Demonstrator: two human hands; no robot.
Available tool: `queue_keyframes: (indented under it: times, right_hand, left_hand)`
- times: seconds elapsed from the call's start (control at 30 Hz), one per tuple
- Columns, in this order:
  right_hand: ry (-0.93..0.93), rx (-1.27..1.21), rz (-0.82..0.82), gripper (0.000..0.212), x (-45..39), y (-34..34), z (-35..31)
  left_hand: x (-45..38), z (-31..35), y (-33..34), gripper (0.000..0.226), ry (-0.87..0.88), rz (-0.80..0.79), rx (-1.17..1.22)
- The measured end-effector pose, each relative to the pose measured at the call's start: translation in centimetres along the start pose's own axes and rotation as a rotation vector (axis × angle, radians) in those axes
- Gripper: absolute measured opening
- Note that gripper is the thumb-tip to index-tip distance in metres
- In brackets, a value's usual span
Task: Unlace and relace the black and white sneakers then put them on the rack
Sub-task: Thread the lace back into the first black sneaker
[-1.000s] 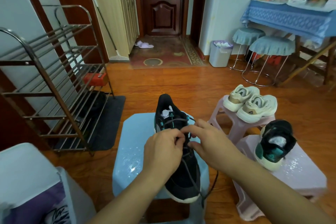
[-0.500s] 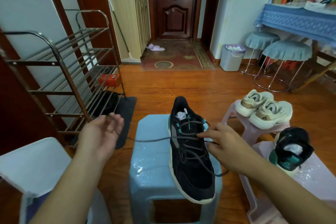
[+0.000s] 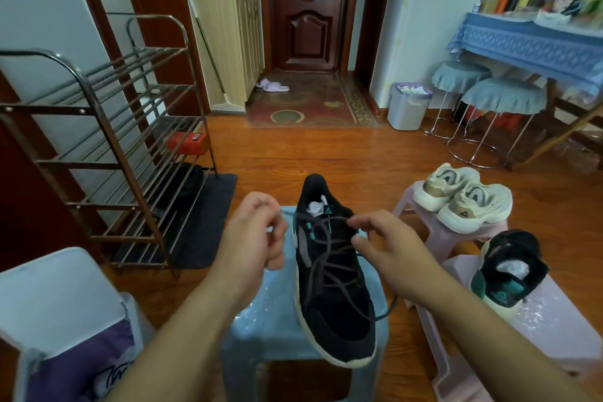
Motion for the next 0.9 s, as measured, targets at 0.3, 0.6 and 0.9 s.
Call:
queue_keyframes:
  times: [0.3,0.6,0.9]
  right_hand:
    - [-0.110,0.185,-0.064,0.042,0.1,1.4,-0.9]
    - [-0.183,0.361,-0.079,0.050,0.0,2.2,-1.1]
    - [-0.176,0.378,-0.069,0.050,0.0,2.0,-1.3]
  left_hand:
    - [0.3,-4.7,3.3,0.017,0.122,-0.157,-0.746]
    - [0.1,-4.1,3.5,0.014,0.283,-0.305,-1.024]
    - [0.7,-3.7,3.1,0.021,0.274,-0.386,-1.088]
Point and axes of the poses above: each hand's wrist, its own x-axis away from the middle knuckle, its own y-axis out of the palm, z = x × y, the point moved 8 cm from there along -x, towards the middle knuckle, and after that the axes turned 6 degrees about y, right-handed, at the moved point
